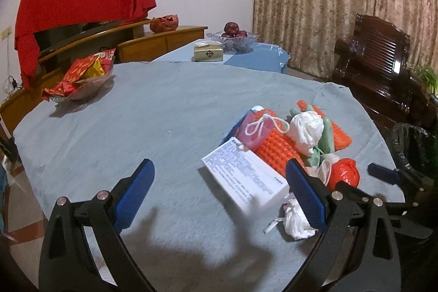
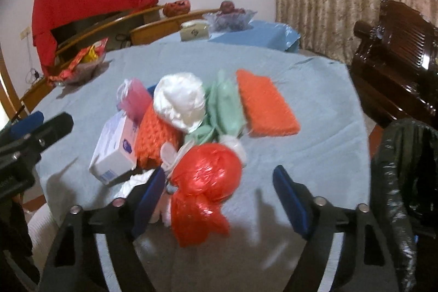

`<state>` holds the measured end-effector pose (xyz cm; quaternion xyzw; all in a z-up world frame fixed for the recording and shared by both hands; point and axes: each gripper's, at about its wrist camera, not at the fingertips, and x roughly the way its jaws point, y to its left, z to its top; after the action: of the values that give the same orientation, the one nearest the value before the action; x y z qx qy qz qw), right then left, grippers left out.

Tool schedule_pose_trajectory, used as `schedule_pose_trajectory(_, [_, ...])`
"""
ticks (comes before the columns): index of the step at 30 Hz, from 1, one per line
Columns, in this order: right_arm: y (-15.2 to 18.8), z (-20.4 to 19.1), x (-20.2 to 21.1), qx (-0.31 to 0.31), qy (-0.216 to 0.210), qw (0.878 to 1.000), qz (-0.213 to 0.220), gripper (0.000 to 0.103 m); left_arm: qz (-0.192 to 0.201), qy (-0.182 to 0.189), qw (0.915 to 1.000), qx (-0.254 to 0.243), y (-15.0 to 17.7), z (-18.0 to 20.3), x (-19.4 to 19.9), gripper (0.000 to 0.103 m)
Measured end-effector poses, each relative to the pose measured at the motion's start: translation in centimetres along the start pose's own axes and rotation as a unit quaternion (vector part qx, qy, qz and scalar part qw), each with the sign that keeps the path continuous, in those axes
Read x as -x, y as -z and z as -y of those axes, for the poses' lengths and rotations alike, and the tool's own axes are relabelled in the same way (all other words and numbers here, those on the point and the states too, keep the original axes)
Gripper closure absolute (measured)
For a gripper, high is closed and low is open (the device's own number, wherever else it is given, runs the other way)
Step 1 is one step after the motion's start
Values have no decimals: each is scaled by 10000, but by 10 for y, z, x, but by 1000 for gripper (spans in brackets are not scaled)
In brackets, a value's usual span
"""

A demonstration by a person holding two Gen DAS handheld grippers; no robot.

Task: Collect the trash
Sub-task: 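Grasp the red plastic bag with the right gripper from the pile, then grasp the white tissue with the left gripper while the right gripper holds the red bag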

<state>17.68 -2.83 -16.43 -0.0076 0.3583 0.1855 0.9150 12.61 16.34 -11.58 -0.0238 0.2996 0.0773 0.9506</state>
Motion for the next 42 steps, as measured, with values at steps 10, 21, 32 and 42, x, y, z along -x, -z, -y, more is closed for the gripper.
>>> schedule_pose_trajectory(10, [6,7,6,-50,-310,9995,-97,59,-20,102,9999,-86,5,13,3,9])
schedule_pose_trajectory(21, [5,45,49,-308,73,9992,252,59,-96,360,9991,-205,20,50,8,10])
schedule_pose_trajectory(32, [13,64,57,-372,195,9987,288,59,-480,489,9969,-381,50,92,-13,20])
schedule_pose_trajectory(42, [15,67,54,-384,176,9988,265,59,-958,547,9935,-265,63,87,-36,56])
